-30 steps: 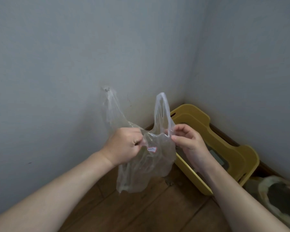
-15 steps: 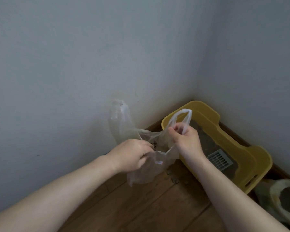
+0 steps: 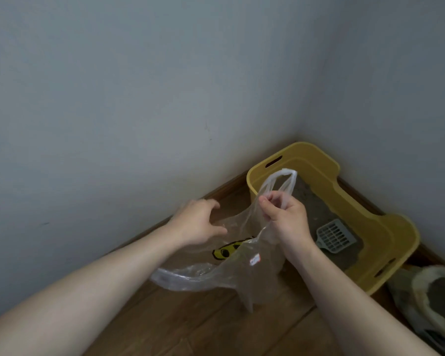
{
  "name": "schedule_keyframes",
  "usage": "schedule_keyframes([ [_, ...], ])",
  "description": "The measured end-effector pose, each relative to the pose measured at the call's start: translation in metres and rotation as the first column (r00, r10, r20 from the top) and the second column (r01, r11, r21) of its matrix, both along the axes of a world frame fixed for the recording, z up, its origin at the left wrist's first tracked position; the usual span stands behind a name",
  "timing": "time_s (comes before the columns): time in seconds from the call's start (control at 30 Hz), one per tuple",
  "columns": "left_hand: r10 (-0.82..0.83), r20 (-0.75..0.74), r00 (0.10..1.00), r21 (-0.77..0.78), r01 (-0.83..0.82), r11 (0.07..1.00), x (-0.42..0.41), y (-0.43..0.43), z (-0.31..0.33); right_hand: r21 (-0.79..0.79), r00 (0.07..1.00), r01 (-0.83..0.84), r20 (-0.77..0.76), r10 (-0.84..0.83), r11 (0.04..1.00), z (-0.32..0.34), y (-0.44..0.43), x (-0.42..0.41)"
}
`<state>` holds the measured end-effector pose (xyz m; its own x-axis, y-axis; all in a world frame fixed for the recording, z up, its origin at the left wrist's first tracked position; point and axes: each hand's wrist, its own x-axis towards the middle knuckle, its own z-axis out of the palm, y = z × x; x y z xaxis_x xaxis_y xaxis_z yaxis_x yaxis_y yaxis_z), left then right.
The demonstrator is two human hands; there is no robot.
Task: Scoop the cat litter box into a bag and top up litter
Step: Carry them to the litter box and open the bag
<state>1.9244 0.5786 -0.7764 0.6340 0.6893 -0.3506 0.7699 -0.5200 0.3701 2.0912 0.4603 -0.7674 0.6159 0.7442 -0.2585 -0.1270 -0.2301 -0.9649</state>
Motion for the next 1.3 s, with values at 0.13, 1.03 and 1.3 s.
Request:
schedule_keyframes([
  [0.13, -0.040, 0.071, 0.997, -0.013, 0.041, 0.999, 0.000, -0.012, -0.011, -0.012, 1.000, 0.012, -0.017, -0.012, 1.000, 0.002, -0.007, 0.002],
  [1.03, -0.081, 0.248, 0.965, 0.010, 0.081, 0.997, 0.021, 0.002, 0.032, 0.196, 0.700, -0.148, 0.713, -0.037, 0.970, 0.061, -0.016, 0.015],
  [1.3, 0.003, 0.312, 0.950, -0.024, 0.005, 1.000, 0.020, 0.006, 0.033, -0.261, 0.413, -0.396, 0.806, 0.425, 0.880, 0.047, -0.017, 0.013],
])
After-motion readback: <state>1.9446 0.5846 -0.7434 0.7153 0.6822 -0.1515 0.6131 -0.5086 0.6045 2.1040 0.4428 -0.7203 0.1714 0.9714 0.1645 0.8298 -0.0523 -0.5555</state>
